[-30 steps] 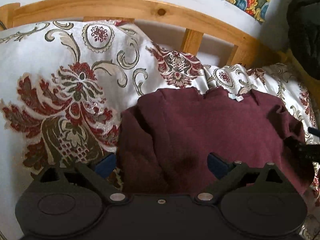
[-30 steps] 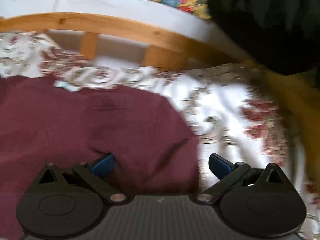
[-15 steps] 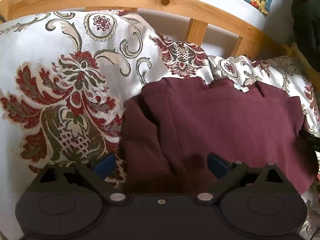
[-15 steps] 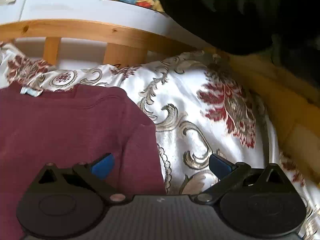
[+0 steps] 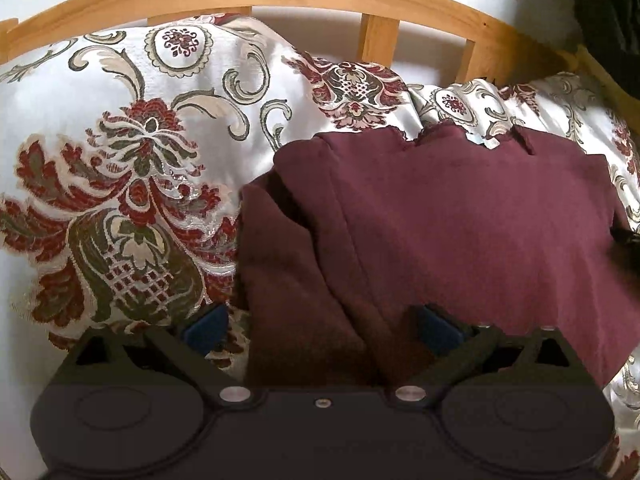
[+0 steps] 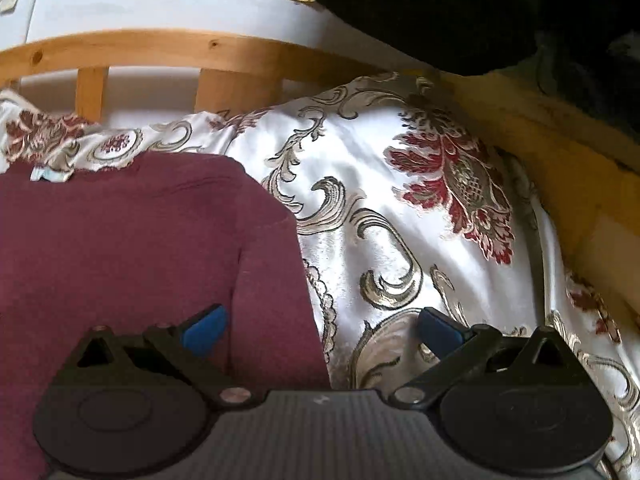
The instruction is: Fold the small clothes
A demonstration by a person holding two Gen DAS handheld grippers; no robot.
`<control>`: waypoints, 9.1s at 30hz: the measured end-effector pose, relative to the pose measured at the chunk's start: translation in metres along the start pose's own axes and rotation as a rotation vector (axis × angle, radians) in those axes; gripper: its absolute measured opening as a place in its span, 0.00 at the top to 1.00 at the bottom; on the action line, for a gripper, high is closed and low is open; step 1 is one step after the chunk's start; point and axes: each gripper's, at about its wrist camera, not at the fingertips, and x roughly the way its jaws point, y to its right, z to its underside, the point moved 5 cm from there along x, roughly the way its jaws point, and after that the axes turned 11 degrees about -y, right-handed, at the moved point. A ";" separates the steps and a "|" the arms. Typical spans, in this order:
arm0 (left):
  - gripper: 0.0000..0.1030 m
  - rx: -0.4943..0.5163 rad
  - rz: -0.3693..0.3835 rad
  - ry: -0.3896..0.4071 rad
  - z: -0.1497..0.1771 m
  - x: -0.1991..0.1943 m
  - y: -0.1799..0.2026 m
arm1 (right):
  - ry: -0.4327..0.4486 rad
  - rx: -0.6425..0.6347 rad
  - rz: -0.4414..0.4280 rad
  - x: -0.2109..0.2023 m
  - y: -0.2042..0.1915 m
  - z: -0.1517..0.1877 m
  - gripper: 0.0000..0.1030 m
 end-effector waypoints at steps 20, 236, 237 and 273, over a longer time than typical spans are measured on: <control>0.01 -0.131 0.038 0.101 0.004 -0.061 -0.008 | 0.022 0.045 -0.040 -0.058 -0.016 0.036 0.00; 0.39 0.593 0.196 0.393 0.072 -0.028 0.199 | 0.129 -0.149 -0.380 -0.046 -0.057 -0.044 0.90; 0.41 0.598 0.199 0.397 0.072 -0.028 0.200 | 0.145 -0.161 -0.366 -0.050 -0.056 -0.042 0.90; 0.04 0.105 0.383 0.314 0.042 -0.021 0.154 | 0.029 0.178 -0.437 -0.014 0.015 -0.054 0.52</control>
